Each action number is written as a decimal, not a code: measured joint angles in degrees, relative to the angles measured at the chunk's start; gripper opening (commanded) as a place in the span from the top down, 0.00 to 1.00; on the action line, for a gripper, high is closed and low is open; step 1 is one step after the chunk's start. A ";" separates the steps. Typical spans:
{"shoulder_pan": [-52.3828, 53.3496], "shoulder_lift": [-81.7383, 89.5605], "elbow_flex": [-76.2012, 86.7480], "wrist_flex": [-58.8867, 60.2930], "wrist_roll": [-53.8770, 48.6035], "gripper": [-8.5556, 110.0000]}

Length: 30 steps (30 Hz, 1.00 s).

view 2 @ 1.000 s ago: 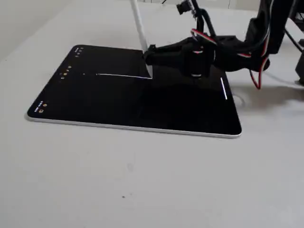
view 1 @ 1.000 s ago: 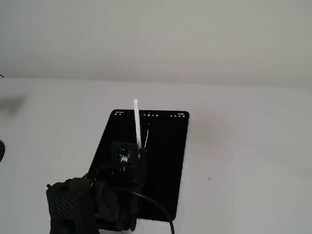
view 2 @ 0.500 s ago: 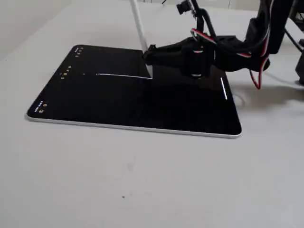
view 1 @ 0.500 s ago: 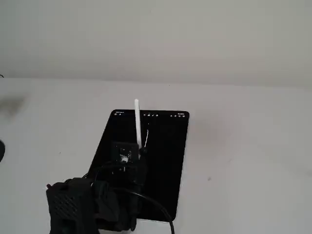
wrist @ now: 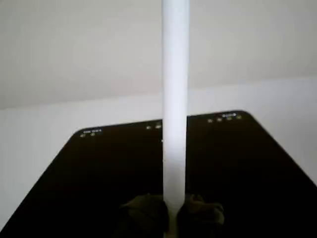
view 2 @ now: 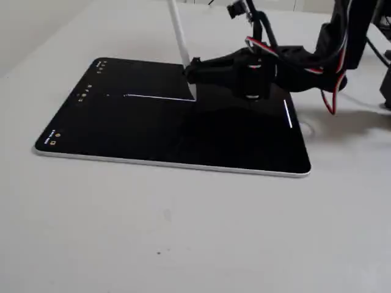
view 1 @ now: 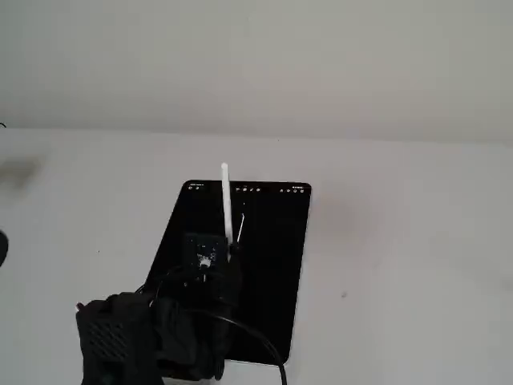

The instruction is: Draw a line in the middle of the ipad using the apple pencil

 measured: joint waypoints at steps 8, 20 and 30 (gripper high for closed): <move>0.00 0.00 0.00 0.00 0.00 0.93; 0.09 7.21 2.72 6.42 2.81 0.93; 0.18 21.01 6.24 18.98 8.70 0.93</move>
